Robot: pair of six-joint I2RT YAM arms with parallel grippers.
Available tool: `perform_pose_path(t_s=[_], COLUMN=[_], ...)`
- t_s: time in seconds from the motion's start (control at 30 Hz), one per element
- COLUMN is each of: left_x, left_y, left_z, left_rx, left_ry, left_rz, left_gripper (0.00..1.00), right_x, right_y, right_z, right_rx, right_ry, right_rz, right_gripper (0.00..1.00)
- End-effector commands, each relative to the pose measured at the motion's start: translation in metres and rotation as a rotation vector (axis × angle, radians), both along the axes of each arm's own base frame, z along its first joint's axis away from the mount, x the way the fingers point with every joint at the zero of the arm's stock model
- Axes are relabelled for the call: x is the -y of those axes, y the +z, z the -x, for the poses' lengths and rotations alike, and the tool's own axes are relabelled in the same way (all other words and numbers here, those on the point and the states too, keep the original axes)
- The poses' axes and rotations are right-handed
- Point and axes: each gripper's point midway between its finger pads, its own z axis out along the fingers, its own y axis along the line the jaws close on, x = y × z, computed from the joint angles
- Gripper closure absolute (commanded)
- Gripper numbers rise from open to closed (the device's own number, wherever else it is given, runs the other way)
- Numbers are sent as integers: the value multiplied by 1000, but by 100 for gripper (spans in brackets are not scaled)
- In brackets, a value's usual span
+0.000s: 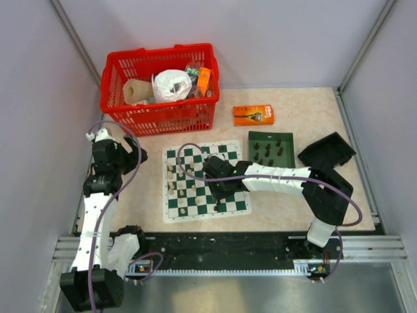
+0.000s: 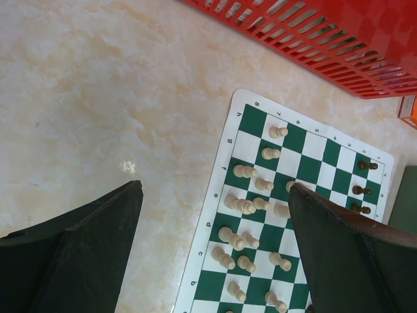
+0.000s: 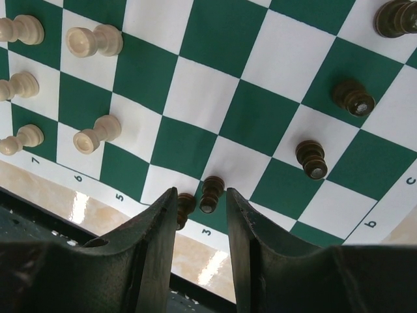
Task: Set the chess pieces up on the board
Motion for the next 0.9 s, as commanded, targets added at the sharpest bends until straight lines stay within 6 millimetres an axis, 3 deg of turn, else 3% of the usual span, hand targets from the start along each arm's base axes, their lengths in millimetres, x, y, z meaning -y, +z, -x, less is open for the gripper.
perform_pose_path(t_s=[0.0,0.87], left_x=[0,1], left_y=[10,8], left_z=[-7,-8], left_rx=[58,58], left_ry=[1,-1], left_rz=[-2,7], left_gripper=[1,1], right_x=[-1,3], right_y=[-5,-14], right_z=[6,8], right_rx=[-21,-35], right_ry=[-3,-4], right_rz=[-4,27], right_gripper=[64,73])
